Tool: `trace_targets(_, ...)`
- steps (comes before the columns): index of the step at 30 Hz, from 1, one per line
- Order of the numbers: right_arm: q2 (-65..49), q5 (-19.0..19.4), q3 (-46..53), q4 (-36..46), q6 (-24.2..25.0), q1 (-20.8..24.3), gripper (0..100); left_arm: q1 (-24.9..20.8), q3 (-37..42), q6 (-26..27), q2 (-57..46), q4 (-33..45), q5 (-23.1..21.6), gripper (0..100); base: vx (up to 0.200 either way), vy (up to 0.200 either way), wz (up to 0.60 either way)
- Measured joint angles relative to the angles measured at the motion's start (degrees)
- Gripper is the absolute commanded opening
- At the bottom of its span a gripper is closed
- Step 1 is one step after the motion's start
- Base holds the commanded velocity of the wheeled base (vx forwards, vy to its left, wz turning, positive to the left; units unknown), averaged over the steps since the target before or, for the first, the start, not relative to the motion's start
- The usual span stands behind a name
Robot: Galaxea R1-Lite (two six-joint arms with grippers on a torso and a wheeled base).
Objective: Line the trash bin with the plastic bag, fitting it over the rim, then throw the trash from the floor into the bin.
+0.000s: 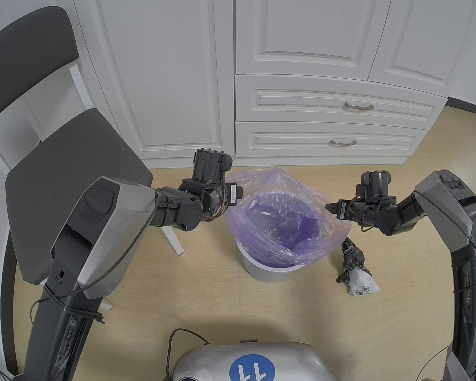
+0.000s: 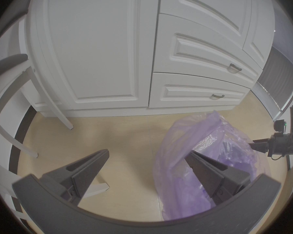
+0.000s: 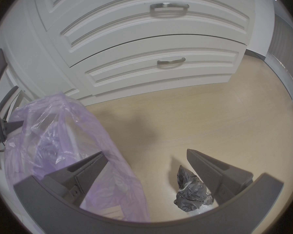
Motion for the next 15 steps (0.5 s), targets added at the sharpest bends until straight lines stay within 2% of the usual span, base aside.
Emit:
trace_targets(5,2.68,0.02,-2.4,-0.06,0.85,-0.15,100,1.55,-1.07,0.02,3.34,-4.3,0.13,100,0.0,0.0,0.0)
trace_targets(15,6.34,0.2,-4.52,-0.6,1.01,-0.74,100,2.74,-1.29,0.13,7.66,-7.28,-0.44,100,0.0,0.0,0.0)
